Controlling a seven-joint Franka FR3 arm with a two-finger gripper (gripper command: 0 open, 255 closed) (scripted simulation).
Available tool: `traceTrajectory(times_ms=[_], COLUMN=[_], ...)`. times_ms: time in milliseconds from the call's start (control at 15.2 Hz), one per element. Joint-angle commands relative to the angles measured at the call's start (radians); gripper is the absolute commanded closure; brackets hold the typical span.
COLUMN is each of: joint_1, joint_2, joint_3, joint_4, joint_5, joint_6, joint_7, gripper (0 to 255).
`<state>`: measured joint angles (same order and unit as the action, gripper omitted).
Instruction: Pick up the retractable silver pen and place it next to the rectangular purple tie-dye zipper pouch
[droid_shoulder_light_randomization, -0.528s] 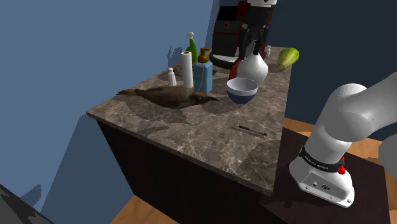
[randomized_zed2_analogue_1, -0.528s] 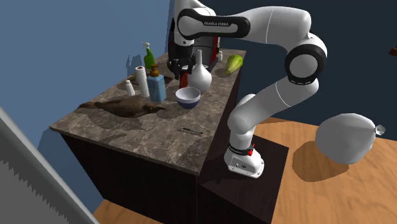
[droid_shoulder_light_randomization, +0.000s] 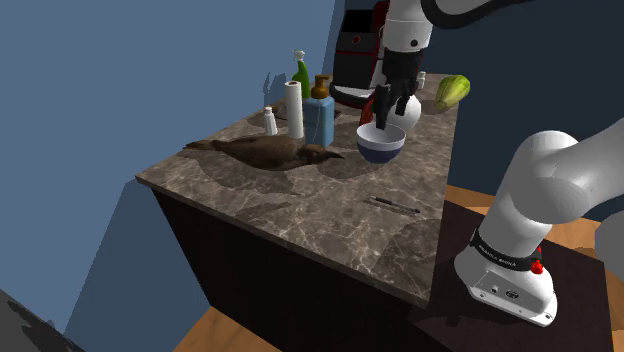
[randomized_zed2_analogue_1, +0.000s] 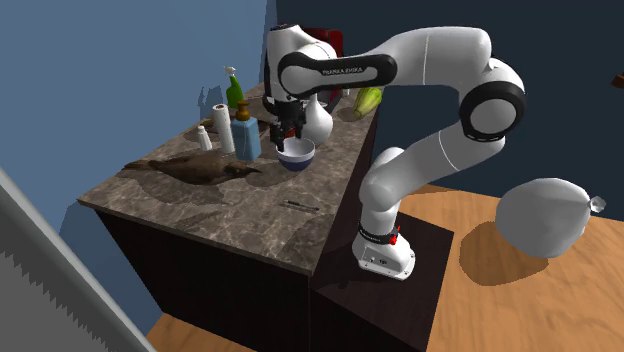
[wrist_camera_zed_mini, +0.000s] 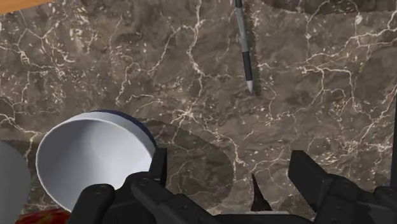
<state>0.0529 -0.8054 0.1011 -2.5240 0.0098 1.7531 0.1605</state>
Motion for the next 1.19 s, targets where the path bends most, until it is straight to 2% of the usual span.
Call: traceTrajectory(times_ms=[0, 792, 1122], joint_1=[0.02, 0.186, 0.18], joint_2=[-0.011, -0.05, -0.02], joint_3=[0.03, 0.226, 0.233], joint_4=[-0.061, -0.389, -0.444], joint_5=[-0.001, 0.035, 0.035], joint_6=[0.035, 0.214, 0.299], joint_7=[0.003, 0.052, 0.055], gripper=[0, 0, 0])
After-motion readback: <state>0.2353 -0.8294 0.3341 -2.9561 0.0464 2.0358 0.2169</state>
